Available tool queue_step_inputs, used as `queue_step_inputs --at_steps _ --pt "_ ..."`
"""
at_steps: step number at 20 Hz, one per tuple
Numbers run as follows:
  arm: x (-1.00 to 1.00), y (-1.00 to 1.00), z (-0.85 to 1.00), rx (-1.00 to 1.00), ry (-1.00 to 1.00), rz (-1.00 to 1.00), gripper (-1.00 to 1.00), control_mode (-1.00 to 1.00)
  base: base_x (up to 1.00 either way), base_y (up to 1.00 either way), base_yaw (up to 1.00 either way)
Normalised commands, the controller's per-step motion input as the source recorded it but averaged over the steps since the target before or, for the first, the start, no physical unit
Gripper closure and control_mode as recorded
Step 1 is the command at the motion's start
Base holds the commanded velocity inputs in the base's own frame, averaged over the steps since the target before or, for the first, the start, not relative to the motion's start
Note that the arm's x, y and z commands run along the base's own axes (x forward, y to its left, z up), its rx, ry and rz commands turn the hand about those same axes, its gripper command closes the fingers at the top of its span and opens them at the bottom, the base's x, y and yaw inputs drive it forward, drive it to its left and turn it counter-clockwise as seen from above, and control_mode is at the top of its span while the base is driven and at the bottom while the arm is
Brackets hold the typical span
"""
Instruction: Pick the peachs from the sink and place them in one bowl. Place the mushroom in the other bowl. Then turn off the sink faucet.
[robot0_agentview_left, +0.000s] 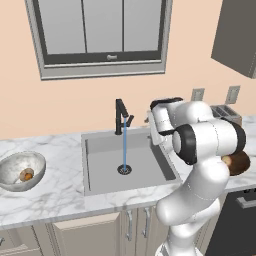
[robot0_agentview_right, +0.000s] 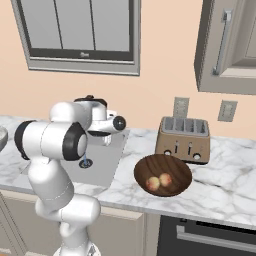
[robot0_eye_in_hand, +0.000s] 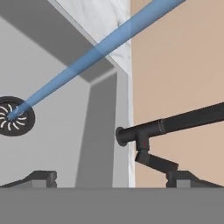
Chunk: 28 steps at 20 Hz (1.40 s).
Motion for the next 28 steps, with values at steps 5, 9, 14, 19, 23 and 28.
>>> queue_step_inputs --at_steps 5,9,14,19,23,28 --pt "0.03 0.18 0.00 0.00 0.00 0.01 -1.00 -1.00 0.00 0.00 0.00" --pt "0.16 0.04 0.00 0.01 0.00 0.01 -1.00 -1.00 0.00 0.00 0.00" --pt "0.22 0.00 -0.01 0.02 0.00 0.00 -1.00 -1.00 0.00 0.00 0.00" --pt "0.06 0.07 -0.08 0.00 0.00 0.00 -1.00 -1.00 0.00 0.00 0.00" --pt "0.09 0.19 -0.09 0.00 0.00 0.01 -1.00 -1.00 0.00 0.00 0.00" --pt "0.25 0.00 -0.09 0.02 0.00 0.00 -1.00 -1.00 0.00 0.00 0.00"
